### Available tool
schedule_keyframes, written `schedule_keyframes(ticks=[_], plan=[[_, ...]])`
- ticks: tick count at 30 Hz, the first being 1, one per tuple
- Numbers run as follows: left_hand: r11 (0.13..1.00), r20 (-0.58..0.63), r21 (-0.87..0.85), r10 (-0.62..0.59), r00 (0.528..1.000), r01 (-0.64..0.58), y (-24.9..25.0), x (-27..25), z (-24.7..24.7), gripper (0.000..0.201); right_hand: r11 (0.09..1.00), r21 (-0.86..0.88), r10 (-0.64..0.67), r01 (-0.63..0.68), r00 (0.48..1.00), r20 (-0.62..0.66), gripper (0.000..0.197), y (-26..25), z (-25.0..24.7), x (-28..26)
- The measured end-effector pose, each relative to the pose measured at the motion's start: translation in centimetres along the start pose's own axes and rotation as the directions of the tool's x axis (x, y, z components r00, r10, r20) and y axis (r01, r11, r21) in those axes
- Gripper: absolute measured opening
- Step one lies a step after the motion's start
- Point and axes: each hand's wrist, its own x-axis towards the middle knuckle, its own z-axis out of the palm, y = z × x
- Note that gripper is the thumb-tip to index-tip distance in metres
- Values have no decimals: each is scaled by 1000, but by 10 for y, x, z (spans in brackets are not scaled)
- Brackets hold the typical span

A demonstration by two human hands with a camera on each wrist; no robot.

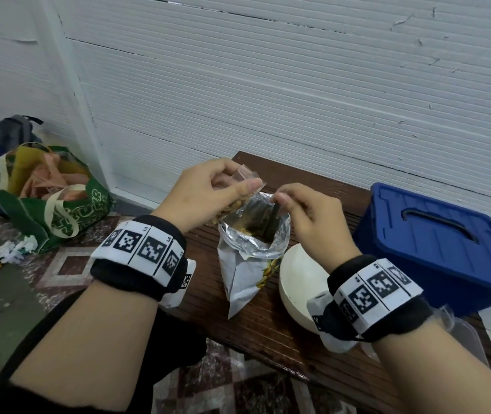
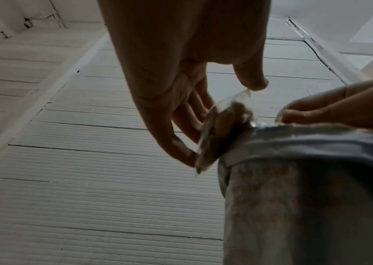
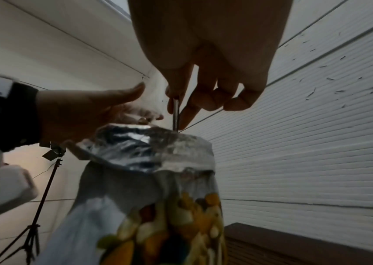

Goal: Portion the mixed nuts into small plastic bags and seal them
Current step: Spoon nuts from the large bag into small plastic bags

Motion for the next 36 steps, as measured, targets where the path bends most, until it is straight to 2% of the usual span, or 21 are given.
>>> schedule_keyframes(ticks=[6, 9, 13, 16, 18, 23, 31, 36], plan=[[1000, 11, -1, -9, 1000, 9, 2, -2, 1, 42, 980, 110, 173, -165, 983, -59, 20, 2, 6, -4], [1000, 8, 14, -18, 1000, 17, 4, -3, 1, 30, 961, 134, 253, -241, 964, -82, 21, 2, 7, -4], [998, 9, 57, -9, 1000, 8, 6, -4, 1, 22, 921, 181, 375, -344, 910, -178, 26, 4, 5, -3], [998, -4, 61, -9, 1000, 9, 5, -4, -1, 37, 885, 220, 456, -410, 857, -240, 27, 6, 2, -1], [998, -15, 54, -13, 1000, 14, 4, -3, -3, 40, 868, 222, 492, -443, 825, -279, 27, 8, -3, 1], [998, -33, 49, -30, 999, 32, 1, -3, -7, 40, 837, 224, 547, -499, 763, -345, 27, 11, -14, 9], [988, 5, 147, -47, 999, 46, 2, -4, -7, 56, 826, 176, 556, -536, 719, -417, 28, 4, -44, 24], [983, 39, 181, -23, 999, 15, 2, -4, -5, 64, 837, 246, 546, -489, 702, -457, 28, 4, -53, 39]])
